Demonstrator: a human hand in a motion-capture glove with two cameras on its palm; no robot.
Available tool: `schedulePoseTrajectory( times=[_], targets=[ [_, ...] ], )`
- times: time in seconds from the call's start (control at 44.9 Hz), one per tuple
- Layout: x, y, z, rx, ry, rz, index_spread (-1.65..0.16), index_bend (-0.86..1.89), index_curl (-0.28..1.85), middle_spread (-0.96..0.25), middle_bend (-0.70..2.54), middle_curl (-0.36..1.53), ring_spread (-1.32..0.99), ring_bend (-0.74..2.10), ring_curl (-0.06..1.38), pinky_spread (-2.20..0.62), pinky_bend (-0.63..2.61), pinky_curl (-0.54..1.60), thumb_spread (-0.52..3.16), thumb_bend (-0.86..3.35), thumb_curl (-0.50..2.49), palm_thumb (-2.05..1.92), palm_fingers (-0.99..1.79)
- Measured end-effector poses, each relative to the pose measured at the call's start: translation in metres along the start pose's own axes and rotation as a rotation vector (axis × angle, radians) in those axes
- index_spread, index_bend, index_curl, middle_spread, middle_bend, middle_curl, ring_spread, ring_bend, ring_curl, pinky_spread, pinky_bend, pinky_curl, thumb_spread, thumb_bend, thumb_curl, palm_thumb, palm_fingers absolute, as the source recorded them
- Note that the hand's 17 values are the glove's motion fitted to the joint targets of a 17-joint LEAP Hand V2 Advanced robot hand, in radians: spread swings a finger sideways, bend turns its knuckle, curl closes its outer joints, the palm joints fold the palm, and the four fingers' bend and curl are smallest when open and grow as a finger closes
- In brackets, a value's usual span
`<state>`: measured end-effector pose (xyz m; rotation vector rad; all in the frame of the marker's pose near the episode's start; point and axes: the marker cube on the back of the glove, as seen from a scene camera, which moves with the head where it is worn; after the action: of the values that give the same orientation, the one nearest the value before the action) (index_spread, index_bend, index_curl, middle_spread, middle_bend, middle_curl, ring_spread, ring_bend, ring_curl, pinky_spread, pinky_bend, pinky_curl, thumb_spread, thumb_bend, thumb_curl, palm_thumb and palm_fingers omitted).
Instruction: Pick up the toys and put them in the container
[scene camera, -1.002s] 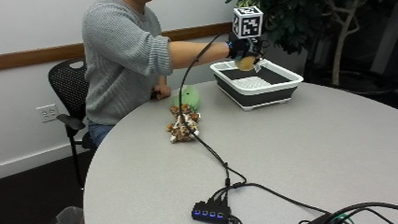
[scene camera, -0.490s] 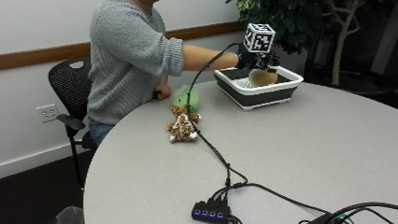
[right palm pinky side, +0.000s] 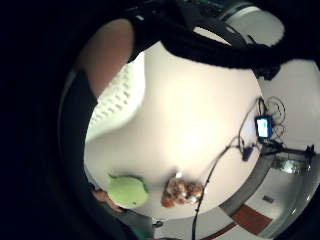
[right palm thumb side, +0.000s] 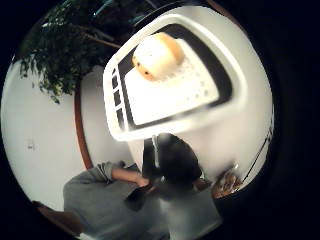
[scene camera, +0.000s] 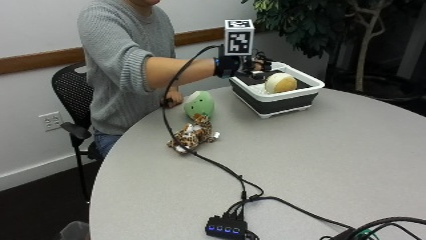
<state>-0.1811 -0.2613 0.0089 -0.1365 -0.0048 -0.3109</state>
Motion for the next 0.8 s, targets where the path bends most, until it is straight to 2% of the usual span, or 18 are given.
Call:
schedulePoseTrajectory(
  times=[0.223,0.356,0.668,0.801],
  targets=[
    [0.091,0.107,0.007,-0.007,0.077,0.189,-0.35,0.13,0.36,-0.16,0.12,0.32,-0.09,0.16,0.39,0.06,0.83,0.34,1.31,-0.02,0.40,-0.01,-0.22],
    [0.119,0.143,0.032,-0.045,-0.014,0.301,-0.35,0.13,0.34,-0.16,0.12,0.30,-0.08,0.16,0.37,0.06,0.83,0.34,1.31,-0.02,0.38,0.00,-0.21],
    [0.125,0.189,0.143,-0.194,-0.042,0.389,-0.35,0.10,0.30,-0.15,0.11,0.26,-0.07,0.17,0.34,0.07,0.87,0.35,1.30,-0.01,0.37,0.04,-0.22],
    [0.120,0.192,0.160,-0.186,0.026,0.378,-0.35,0.07,0.26,-0.13,0.02,0.20,-0.05,0.18,0.34,0.09,1.02,0.39,1.27,-0.02,0.36,0.03,-0.32]
  ],
)
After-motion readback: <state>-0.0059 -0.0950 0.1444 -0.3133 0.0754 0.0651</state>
